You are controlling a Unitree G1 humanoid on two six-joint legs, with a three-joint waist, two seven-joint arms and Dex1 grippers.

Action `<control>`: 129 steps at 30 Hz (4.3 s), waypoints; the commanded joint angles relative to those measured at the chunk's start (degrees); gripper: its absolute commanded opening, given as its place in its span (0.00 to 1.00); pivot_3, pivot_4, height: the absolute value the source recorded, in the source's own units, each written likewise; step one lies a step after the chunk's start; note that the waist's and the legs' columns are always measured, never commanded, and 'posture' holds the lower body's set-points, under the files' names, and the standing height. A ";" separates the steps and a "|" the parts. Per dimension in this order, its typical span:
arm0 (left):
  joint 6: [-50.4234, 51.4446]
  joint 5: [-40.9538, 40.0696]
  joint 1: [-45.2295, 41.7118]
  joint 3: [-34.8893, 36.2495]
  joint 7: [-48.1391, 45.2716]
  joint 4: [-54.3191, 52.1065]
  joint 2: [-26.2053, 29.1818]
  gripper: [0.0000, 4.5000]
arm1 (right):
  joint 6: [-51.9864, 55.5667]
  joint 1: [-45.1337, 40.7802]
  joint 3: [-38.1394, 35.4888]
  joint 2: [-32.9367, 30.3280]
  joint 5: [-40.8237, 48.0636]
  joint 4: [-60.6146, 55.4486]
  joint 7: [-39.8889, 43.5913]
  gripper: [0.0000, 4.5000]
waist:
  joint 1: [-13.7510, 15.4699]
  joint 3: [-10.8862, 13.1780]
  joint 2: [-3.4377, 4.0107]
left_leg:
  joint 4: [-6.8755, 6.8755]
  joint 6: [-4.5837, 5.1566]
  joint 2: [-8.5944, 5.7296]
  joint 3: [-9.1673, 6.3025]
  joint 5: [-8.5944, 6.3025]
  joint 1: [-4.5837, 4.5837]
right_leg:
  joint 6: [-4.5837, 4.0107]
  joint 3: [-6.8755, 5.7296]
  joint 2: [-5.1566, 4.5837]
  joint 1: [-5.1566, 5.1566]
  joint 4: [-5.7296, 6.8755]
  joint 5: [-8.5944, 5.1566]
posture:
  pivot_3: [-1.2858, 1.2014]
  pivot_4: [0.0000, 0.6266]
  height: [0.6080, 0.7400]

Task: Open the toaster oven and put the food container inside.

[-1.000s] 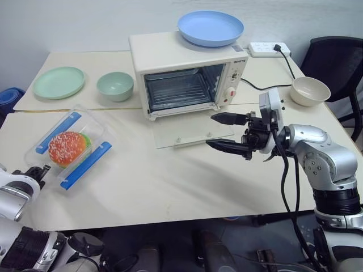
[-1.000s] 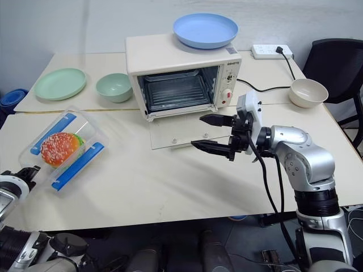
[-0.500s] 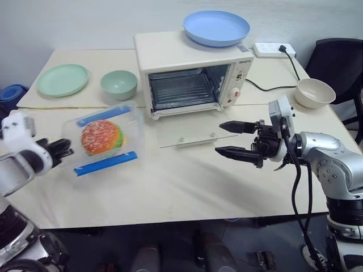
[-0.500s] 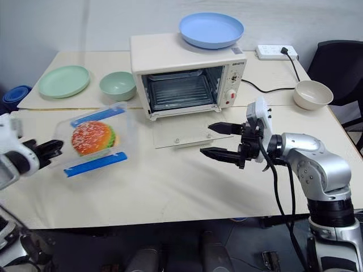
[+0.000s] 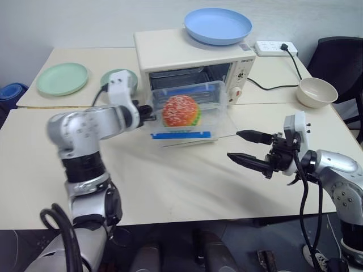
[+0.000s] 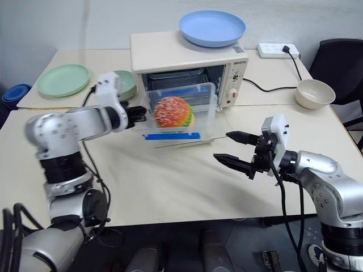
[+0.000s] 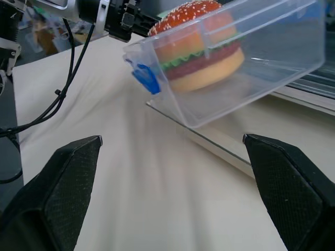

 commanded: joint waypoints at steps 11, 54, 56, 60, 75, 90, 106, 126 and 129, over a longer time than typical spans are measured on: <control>-8.74 4.23 -0.84 -0.97 -6.92 1.03 -1.21 0.63 | -1.99 3.85 -3.49 -0.36 -0.71 -4.22 -5.85 1.00 | -0.44 0.00 0.00 | 0.02 0.01 0.02 0.05 0.06 0.09 | 0.04 0.09 0.12 0.01 0.17 0.02 | 0.52 0.24 1.00; -48.23 16.03 12.96 -22.02 -49.39 6.39 10.04 0.00 | -20.32 -28.00 18.21 20.97 -32.21 36.45 -20.46 0.01 | -0.59 0.01 0.09 | 0.04 0.36 0.00 0.10 0.30 0.00 | 0.14 0.09 -0.13 -0.06 0.21 0.20 | 0.52 0.24 1.00; -50.51 17.52 11.52 -20.98 -46.95 9.81 9.36 0.00 | -22.28 -30.32 17.85 22.45 -33.18 40.10 -21.36 0.01 | -0.61 0.01 0.10 | 0.04 0.35 0.00 0.09 0.31 -0.04 | 0.15 0.05 -0.15 -0.08 0.20 0.21 | 0.52 0.24 1.00; -55.37 19.41 6.82 -17.90 -41.80 18.95 7.57 0.00 | -26.08 -34.50 17.32 25.10 -34.44 47.56 -22.44 0.01 | -0.57 0.01 0.10 | 0.02 0.35 -0.01 0.12 0.30 -0.08 | 0.15 -0.04 -0.22 -0.14 0.44 0.21 | 0.52 0.24 1.00; -44.38 3.80 16.27 -8.38 -59.86 -1.96 20.75 0.00 | -28.52 -33.44 15.53 25.31 -33.47 46.26 -19.90 0.01 | -2.13 0.01 0.11 | -0.08 0.24 0.01 0.44 0.36 -0.58 | 0.14 0.16 -0.35 -0.96 0.71 0.20 | 0.52 0.24 1.00; -34.04 -11.00 33.15 11.02 -78.48 -10.39 48.87 0.73 | -4.91 -1.51 8.70 11.06 -22.69 7.50 -16.75 0.00 | -1.81 0.03 0.13 | -0.08 0.33 -0.01 0.26 0.35 0.44 | -0.13 -0.06 -0.03 0.15 0.38 0.00 | 0.52 0.24 1.00; -41.69 -6.59 31.52 9.04 -77.03 -7.26 50.06 0.99 | -17.38 -16.42 12.85 20.12 -29.16 28.93 -18.59 0.00 | -2.18 0.05 0.16 | -0.18 0.29 0.21 0.46 0.21 0.55 | -0.18 0.13 0.00 0.06 0.47 -0.05 | 0.52 0.24 1.00; -45.10 -6.06 34.19 11.48 -80.31 -3.84 51.94 1.00 | 9.51 -20.24 -5.76 -12.42 -1.43 12.74 5.78 1.00 | -1.96 0.10 0.23 | -0.27 0.34 0.30 0.44 0.15 0.46 | -0.18 0.13 0.01 0.07 0.19 -0.05 | 0.52 0.24 1.00; -44.79 -6.67 34.28 12.17 -80.84 -3.81 52.32 1.00 | 9.08 -18.88 -6.23 -13.99 -0.67 12.65 7.35 1.00 | -1.96 0.10 0.23 | -0.26 0.35 0.30 0.50 0.15 0.49 | -0.18 0.13 0.03 0.08 0.19 -0.05 | 0.52 0.24 1.00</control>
